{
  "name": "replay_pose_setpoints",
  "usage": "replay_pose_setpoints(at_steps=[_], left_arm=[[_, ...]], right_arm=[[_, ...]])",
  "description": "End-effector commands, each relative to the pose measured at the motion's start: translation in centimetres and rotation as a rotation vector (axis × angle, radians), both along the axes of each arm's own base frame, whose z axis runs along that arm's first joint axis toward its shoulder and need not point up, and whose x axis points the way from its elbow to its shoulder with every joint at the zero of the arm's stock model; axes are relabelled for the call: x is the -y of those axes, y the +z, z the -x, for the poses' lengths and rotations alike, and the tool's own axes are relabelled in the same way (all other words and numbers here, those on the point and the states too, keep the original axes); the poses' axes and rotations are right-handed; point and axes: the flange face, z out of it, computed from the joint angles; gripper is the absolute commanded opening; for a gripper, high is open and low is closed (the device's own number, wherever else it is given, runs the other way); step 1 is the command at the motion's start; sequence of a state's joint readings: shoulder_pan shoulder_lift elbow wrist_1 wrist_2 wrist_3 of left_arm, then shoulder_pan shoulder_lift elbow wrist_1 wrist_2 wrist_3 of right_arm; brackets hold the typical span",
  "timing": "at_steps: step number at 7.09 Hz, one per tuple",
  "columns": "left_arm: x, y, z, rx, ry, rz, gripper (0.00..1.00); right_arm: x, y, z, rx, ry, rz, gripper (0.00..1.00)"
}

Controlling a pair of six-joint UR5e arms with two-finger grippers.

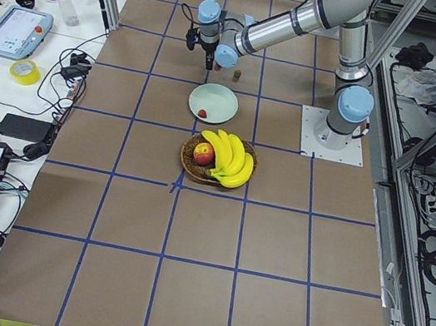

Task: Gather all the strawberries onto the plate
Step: 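Move the left gripper back and grasp a second strawberry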

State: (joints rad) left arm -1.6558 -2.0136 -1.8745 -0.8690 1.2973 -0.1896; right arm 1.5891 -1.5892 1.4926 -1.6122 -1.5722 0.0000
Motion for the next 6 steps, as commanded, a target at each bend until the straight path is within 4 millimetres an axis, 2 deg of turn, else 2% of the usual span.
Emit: replay_pose_setpoints(at_steps=[1,2,4,5,6], left_arm=[[-0.2,-0.2,0.3,-0.037,0.000,-0.008,0.92],[-0.5,-0.5,0.3,-0.037,-0.003,-0.015,0.87],[-1.7,-1.4,0.7,-0.028,-0.010,-0.043,0.87],[-1.8,-1.4,0.8,-0.029,-0.010,-0.044,0.68],[-1.7,-1.2,0.9,-0.031,-0.010,-0.040,0.38]], right_arm=[[0.0,0.0,0.0,0.000,0.000,0.000,1.00],[0.0,0.0,0.0,0.000,0.000,0.000,1.00],[0.0,0.0,0.1,0.000,-0.001,0.000,1.00],[0.0,0.0,0.0,0.000,0.000,0.000,1.00],[0.0,0.0,0.0,0.001,0.000,0.000,1.00]])
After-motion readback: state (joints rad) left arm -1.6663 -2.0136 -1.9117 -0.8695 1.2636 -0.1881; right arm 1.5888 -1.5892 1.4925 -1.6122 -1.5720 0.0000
